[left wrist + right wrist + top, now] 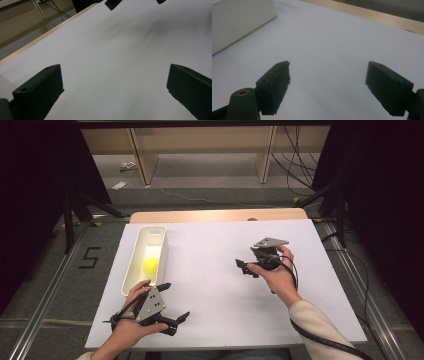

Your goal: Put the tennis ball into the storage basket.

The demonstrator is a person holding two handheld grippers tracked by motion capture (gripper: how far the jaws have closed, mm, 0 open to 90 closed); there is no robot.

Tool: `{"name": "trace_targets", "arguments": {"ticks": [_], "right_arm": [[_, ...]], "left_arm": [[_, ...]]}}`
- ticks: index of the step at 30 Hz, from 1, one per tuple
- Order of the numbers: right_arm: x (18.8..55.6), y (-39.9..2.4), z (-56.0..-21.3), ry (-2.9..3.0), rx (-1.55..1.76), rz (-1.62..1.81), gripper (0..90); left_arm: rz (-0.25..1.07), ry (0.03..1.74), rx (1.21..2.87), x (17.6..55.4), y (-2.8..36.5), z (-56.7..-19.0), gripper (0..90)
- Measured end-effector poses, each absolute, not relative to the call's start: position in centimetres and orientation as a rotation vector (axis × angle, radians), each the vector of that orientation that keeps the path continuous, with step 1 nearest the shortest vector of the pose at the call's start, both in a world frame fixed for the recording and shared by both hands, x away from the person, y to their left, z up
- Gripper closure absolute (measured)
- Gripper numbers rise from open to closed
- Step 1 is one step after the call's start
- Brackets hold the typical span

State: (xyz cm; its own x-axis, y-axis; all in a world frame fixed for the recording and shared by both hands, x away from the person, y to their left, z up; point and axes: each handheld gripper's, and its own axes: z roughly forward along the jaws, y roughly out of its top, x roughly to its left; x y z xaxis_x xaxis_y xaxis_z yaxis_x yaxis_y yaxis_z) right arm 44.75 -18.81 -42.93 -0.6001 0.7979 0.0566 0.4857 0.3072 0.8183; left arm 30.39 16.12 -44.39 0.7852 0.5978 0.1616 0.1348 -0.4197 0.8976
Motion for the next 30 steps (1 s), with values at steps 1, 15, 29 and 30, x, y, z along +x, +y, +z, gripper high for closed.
{"name": "trace_targets", "arguments": {"ticks": [1,15,29,30], "right_arm": [[44.7,-19.1,-42.9,2.218,1.153,1.195,20.2],[43.2,-22.3,-43.0,2.165,1.193,1.205,20.3],[41.1,-25.4,-43.1,2.126,1.222,1.223,20.4],[41.0,-25.5,-43.1,2.122,1.223,1.224,20.4]], "left_arm": [[0.576,0.551,1.965,30.4,16.1,-44.4,0.0],[0.574,0.556,1.965,30.4,16.1,-44.4,0.0],[0.574,0.561,1.959,30.5,16.3,-44.4,0.0],[0.575,0.561,1.96,30.5,16.3,-44.4,0.0]]}}
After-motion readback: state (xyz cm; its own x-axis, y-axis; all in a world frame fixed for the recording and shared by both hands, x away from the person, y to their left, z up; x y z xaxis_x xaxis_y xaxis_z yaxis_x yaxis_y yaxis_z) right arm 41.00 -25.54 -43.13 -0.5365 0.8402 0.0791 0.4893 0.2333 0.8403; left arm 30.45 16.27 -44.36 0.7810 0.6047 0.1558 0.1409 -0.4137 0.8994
